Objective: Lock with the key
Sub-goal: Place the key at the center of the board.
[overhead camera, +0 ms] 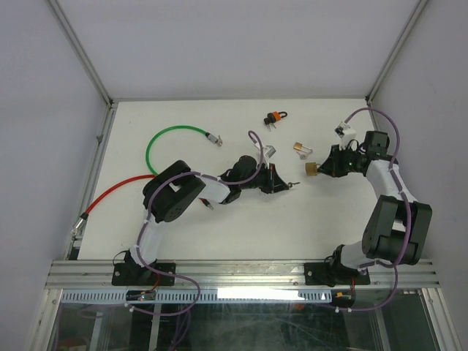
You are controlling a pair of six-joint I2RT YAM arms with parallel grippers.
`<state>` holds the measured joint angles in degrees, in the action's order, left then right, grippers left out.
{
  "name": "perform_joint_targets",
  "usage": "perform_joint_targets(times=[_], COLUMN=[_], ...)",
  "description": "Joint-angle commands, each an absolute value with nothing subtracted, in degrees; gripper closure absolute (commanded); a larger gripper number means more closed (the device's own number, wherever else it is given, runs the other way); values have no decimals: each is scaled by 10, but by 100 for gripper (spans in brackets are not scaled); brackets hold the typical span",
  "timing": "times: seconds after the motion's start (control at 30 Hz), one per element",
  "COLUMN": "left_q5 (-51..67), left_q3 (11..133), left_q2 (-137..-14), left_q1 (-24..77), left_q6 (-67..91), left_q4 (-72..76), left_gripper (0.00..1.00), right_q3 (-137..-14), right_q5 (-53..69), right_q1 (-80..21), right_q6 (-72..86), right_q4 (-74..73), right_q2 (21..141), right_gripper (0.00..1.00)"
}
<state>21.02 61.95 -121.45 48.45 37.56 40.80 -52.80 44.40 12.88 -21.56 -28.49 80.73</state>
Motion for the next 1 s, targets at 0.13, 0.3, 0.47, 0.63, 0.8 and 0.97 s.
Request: perform_joint_targets(times=[0.13, 0.3, 0.47, 0.63, 0.8, 0.97], left_q5=[187, 177, 170, 161, 150, 116], left_q3=[722, 757, 791, 821, 819, 787], left_q2=[-1273, -1296, -1316, -1331, -1323, -1277], left_q1=[503, 512, 514, 516, 516, 516], left_q6=[411, 407, 402, 394, 382, 349], left_q4=[363, 343, 325, 301, 290, 285], left_gripper=[100, 100, 98, 90, 81, 76], right_q3=[-586, -591, -592, -594, -595, -591], right_q5=[418, 410, 403, 390, 378, 359], right_q1=[136, 135, 136, 137, 140, 146], right_q6=[-248, -252, -252, -253, -253, -252], right_q4=[-339, -346, -347, -349, -347, -338], right_q2=[871, 891, 899, 908, 908, 893], right_gripper=[97, 94, 89, 81, 72, 65])
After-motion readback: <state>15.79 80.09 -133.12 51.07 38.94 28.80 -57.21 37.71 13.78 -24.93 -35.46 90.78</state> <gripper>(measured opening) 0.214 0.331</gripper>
